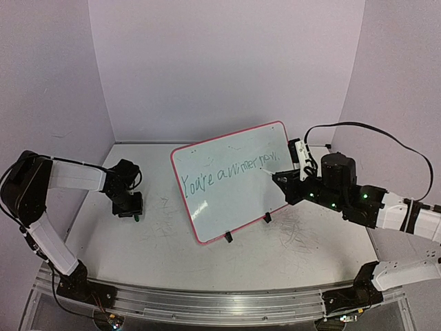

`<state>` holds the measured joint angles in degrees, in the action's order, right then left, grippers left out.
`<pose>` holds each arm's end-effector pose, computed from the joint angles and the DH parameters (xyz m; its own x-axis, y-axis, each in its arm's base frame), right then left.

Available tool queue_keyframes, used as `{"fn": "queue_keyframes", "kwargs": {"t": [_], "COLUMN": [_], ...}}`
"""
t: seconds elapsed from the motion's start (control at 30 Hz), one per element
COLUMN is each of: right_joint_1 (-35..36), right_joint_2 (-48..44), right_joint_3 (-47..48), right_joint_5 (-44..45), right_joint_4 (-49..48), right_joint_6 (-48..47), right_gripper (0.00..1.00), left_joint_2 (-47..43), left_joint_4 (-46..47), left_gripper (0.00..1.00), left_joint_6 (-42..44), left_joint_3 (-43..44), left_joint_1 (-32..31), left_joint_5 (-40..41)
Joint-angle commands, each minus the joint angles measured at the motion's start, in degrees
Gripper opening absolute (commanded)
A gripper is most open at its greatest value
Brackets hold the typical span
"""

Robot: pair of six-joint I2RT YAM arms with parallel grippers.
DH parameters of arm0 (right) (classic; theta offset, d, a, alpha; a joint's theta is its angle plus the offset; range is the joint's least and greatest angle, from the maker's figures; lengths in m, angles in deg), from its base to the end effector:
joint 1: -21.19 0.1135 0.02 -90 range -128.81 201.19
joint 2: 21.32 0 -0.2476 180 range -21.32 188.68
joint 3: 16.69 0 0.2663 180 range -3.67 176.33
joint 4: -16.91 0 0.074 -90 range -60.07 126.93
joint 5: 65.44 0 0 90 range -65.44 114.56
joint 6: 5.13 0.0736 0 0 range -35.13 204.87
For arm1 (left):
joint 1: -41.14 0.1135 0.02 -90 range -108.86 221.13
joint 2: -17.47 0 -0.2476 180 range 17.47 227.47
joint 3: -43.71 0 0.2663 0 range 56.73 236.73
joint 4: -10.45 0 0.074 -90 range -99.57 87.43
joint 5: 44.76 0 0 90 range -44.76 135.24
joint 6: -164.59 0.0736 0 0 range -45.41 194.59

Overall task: Write a sentence on the whiteboard
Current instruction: Pick up the pen cap from the corner of the board, then insert the whiteboard marker without the cap into the pen cap.

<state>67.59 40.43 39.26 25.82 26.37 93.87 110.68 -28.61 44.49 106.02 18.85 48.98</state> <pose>0.2150 0.2235 0.2659 -0.2902 -0.0780 -0.9538 -0.6722 0.7260 0.1452 0.2913 -0.1142 0.0854 -0.9315 -0.1590 -0.3272 -0.1264 0.9848 -0.1188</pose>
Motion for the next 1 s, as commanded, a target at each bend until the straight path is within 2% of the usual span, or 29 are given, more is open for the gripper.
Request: {"fn": "queue_keyframes", "kwargs": {"t": [0.0, 0.1, 0.27, 0.5, 0.63, 0.77, 0.97], "right_joint_1": [1.66, 3.62, 7.70, 15.50, 19.82, 23.27, 25.43], "right_joint_2": [1.57, 3.13, 5.71, 13.43, 20.75, 28.46, 39.08], "right_joint_3": [3.98, 5.55, 8.90, 15.17, 21.26, 28.08, 36.98], "right_joint_5": [1.59, 2.45, 3.96, 3.20, 3.93, 6.79, 10.27], "right_joint_4": [-1.81, -1.81, -1.69, -4.24, -9.00, -13.48, -23.22], "right_joint_6": [-0.54, -0.52, -0.02, 2.08, 1.85, 0.75, -1.23], "right_gripper": [0.00, 0.00, 0.00, 0.00, 0.00, 0.00, 0.00], "left_joint_2": [0.57, 0.25, -3.79, -23.12, -31.96, -37.52, -41.95], "left_joint_4": [4.68, 6.36, 7.59, 7.27, 11.00, 13.55, 29.84], "left_gripper": [0.29, 0.19, 0.12, 0.04, 0.00, 0.00, 0.00], "left_joint_6": [-0.21, -0.08, 0.28, -3.09, -10.10, -16.95, -34.16], "left_joint_3": [-2.67, -4.71, -6.36, -2.27, 0.86, 3.02, -2.38], "left_joint_1": [0.04, 0.05, 0.05, 0.05, 0.05, 0.05, 0.05], "left_joint_5": [1.19, 2.90, 4.11, -3.18, -10.33, -12.86, -17.08]}}
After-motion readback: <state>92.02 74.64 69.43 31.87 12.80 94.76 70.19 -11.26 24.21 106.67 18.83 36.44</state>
